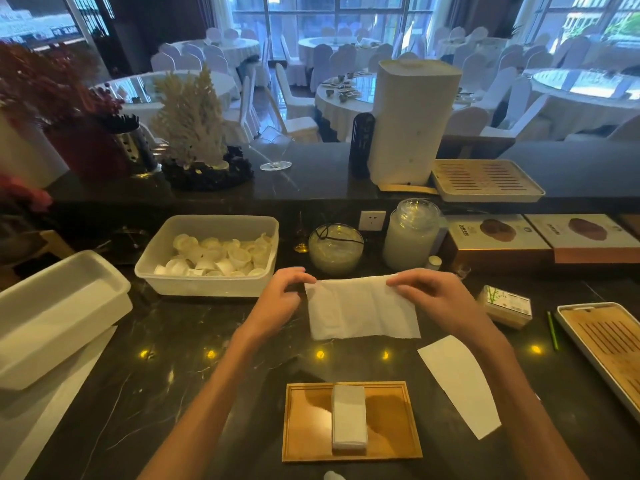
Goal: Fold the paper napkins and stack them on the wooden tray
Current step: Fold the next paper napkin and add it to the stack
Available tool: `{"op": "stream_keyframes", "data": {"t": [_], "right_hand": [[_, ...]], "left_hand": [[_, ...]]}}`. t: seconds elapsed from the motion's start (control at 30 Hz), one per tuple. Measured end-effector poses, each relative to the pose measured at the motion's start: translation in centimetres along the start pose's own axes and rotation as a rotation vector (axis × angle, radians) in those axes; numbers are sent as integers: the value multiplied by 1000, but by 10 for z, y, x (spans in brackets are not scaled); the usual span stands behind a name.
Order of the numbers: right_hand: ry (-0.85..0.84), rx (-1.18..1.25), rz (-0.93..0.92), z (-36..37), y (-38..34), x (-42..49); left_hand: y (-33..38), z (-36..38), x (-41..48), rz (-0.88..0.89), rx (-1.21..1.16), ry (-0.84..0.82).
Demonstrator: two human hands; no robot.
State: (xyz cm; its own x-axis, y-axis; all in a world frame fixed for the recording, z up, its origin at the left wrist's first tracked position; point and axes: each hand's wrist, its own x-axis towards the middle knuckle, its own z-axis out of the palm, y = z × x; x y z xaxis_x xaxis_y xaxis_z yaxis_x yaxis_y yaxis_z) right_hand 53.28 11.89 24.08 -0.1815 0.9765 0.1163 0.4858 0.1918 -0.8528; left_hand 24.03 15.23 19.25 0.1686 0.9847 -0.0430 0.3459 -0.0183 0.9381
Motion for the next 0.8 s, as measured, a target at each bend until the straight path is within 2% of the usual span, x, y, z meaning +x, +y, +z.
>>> {"op": "stream_keyframes", "data": {"t": [0.07,0.17,0.27,0.37,0.43,0.5,0.6,0.8], "right_hand": [[-100,-98,-69,5,-11,9],[-316,-185,-136,11,-30,21],[-407,-220,-183,17,-43,31],[-302,12,-201,20,-42,32],[-132,282,-113,23,-34,28],[-8,440,27,29,-21,22],[15,436,144,45,-1,10],[137,413,208,67,9,4]], "left_hand": [[2,9,-2,112,136,-61],[13,23,-3,229,175,-327],[20,35,-2,179,71,-453],[18,41,-7,106,-61,-347],[15,42,-12,27,-219,-246],[11,42,-14,-52,-353,-162],[9,40,-17,-112,-396,-115],[7,40,-22,-131,-424,-136]]}}
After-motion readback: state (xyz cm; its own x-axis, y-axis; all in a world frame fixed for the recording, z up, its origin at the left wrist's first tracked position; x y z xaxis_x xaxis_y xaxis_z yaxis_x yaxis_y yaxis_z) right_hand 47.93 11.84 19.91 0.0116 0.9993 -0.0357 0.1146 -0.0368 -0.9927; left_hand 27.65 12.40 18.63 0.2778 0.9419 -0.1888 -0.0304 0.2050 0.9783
